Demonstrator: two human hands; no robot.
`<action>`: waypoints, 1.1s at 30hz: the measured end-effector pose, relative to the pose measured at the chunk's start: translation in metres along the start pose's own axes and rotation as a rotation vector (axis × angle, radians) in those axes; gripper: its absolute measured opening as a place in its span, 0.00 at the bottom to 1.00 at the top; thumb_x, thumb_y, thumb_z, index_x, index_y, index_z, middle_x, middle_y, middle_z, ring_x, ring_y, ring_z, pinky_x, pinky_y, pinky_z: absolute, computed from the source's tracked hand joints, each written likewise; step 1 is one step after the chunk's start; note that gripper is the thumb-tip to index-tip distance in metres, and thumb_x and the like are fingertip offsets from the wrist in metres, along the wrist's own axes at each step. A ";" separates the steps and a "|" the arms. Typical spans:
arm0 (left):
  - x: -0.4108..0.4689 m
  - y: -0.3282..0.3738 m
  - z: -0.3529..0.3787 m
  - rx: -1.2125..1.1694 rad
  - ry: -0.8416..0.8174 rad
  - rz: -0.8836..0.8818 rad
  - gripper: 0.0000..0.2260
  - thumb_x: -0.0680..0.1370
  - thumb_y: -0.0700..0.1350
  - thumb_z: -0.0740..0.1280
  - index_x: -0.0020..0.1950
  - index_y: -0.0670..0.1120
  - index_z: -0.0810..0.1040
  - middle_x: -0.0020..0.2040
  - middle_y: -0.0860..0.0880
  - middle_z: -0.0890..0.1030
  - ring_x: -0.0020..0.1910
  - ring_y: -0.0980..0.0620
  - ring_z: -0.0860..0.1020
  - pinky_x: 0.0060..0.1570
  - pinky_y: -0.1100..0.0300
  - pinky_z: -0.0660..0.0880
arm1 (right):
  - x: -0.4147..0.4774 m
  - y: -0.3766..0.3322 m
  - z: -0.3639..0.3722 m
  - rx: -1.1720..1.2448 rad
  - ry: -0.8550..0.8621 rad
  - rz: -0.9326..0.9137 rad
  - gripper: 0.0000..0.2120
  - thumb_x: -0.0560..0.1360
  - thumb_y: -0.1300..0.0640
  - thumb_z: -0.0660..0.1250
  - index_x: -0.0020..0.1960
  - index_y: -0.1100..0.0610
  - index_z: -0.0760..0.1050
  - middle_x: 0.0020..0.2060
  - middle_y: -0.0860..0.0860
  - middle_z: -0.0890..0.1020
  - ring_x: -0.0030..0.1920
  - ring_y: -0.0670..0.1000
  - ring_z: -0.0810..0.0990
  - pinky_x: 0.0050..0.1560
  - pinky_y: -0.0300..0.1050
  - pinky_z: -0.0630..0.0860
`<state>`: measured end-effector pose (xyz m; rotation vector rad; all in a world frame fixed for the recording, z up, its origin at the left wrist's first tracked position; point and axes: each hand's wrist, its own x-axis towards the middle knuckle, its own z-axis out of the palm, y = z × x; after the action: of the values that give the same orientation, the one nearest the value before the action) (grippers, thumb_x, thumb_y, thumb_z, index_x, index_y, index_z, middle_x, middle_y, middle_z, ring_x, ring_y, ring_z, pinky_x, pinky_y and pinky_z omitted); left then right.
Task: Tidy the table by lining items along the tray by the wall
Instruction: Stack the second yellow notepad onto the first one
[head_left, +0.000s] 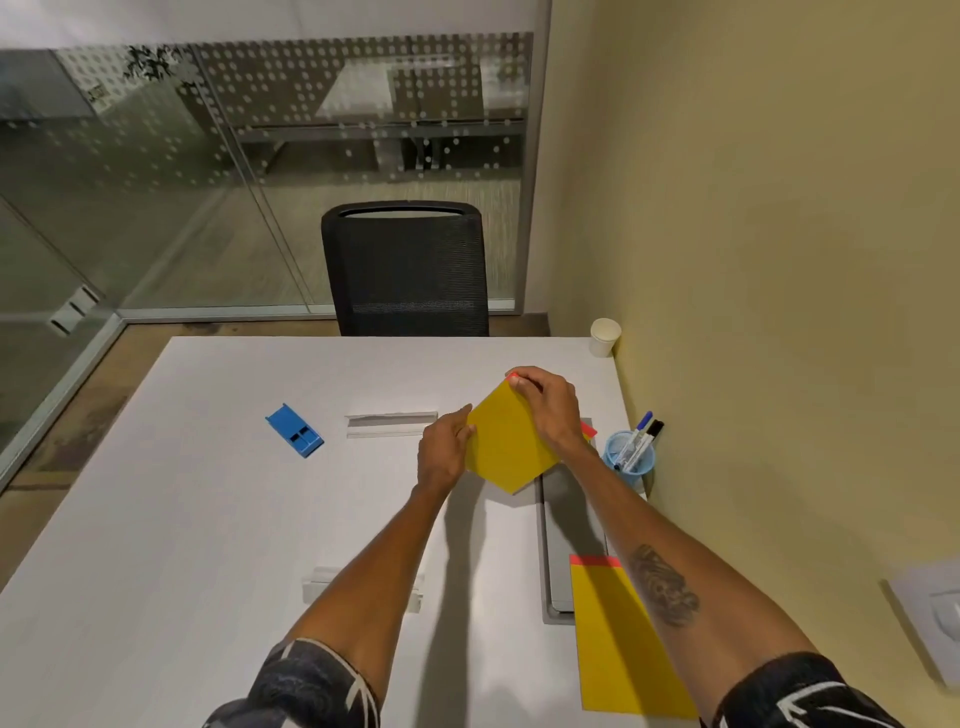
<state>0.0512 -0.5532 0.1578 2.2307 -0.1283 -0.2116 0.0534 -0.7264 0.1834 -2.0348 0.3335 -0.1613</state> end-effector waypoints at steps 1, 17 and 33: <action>-0.004 0.000 -0.001 0.022 0.013 0.003 0.15 0.83 0.45 0.62 0.69 0.46 0.78 0.65 0.45 0.81 0.65 0.45 0.78 0.61 0.55 0.73 | -0.003 -0.001 -0.002 -0.001 -0.010 -0.009 0.16 0.81 0.47 0.62 0.62 0.54 0.79 0.60 0.52 0.82 0.56 0.51 0.78 0.57 0.44 0.72; -0.053 -0.002 -0.004 -0.364 0.118 -0.243 0.13 0.78 0.43 0.69 0.61 0.43 0.83 0.60 0.44 0.84 0.61 0.45 0.79 0.64 0.50 0.75 | -0.072 0.035 -0.030 0.207 0.483 0.153 0.17 0.82 0.59 0.62 0.70 0.61 0.71 0.67 0.57 0.75 0.69 0.57 0.73 0.70 0.52 0.70; -0.092 -0.009 0.031 -0.663 -0.071 -0.425 0.18 0.80 0.34 0.66 0.70 0.35 0.74 0.65 0.35 0.79 0.61 0.36 0.79 0.63 0.41 0.75 | -0.124 0.090 -0.045 0.385 0.282 0.446 0.11 0.79 0.70 0.62 0.60 0.70 0.77 0.53 0.59 0.80 0.51 0.56 0.76 0.57 0.54 0.77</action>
<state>-0.0450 -0.5562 0.1418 1.5641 0.3383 -0.4861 -0.0910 -0.7666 0.1283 -1.5160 0.8545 -0.2168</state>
